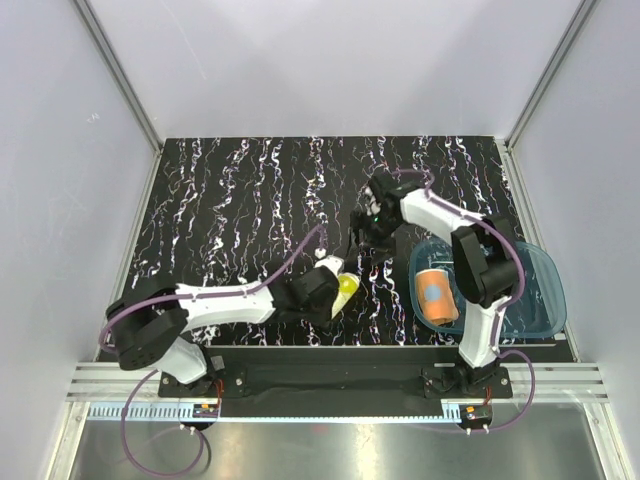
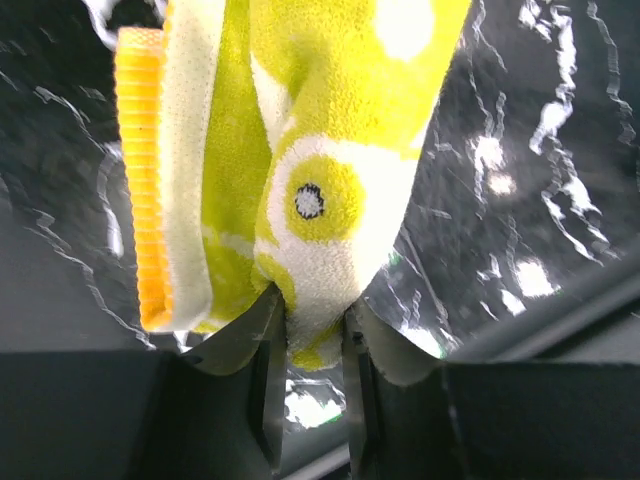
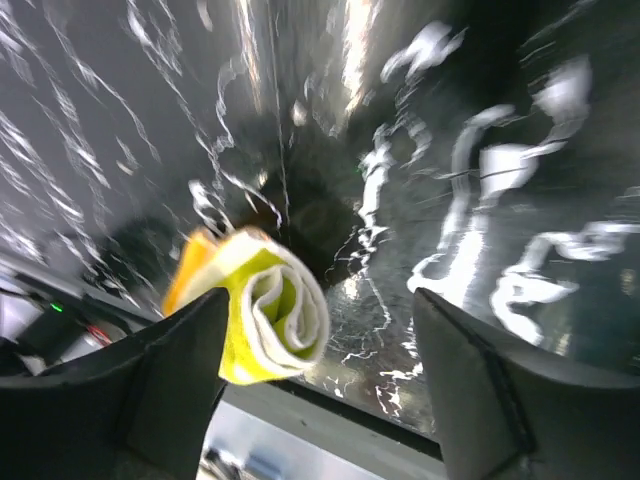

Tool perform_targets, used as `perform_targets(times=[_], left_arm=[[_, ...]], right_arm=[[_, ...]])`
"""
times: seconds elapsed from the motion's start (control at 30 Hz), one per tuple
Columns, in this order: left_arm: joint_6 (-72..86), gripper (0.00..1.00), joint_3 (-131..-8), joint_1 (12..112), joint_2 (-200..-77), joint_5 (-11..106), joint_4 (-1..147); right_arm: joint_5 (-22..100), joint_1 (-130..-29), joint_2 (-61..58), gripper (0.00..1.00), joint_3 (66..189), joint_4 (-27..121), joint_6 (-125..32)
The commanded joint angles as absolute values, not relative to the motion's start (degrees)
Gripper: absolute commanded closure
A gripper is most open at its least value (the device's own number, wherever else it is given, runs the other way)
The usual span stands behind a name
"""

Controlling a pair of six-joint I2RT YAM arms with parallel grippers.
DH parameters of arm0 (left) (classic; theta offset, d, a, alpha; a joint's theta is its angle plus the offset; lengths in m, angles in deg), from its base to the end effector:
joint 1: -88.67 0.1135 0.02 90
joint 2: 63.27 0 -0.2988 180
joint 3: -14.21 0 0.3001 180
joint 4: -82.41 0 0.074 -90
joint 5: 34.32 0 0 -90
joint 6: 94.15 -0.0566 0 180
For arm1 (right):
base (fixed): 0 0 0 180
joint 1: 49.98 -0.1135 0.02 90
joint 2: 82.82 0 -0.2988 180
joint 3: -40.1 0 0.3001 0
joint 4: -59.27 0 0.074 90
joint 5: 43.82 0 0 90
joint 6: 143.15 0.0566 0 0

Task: Roll the towels
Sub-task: Roll the towel, then place the rolled towel into the container

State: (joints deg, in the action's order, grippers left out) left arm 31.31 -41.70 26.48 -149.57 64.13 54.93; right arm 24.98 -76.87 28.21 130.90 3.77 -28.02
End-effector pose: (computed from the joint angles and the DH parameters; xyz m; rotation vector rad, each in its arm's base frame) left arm 0.1607 -0.2869 0.1498 0.5534 2.5714 -0.4421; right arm 0.3832 0.2173 0.1658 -0.1166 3.0061 0.6709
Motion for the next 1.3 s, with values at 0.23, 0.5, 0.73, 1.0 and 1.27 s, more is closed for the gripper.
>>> perform_targets(times=[0.23,0.5,0.73,1.0,1.27], left_arm=[[46.37,1.00,-29.68,39.27,-141.15,37.85,74.38],[55.87,1.00,-21.94,50.34,-143.68,23.87,83.87],[58.51,1.00,-20.09,54.92,-151.85,17.63,87.75],[63.52,1.00,-16.05,58.43,-158.19,11.47,99.44],[63.00,1.00,-15.43,60.90,-158.28,9.27,100.23]], right_arm=[[23.16,-73.36,12.66,0.19,132.69,4.38,-26.80],[16.82,-78.27,4.90,0.28,112.47,19.16,-18.53],[17.78,-85.30,9.28,0.22,106.31,31.47,-11.76],[19.19,-89.17,16.75,0.25,107.10,37.71,-8.77],[20.60,-90.49,20.54,0.32,106.48,42.28,-6.83]])
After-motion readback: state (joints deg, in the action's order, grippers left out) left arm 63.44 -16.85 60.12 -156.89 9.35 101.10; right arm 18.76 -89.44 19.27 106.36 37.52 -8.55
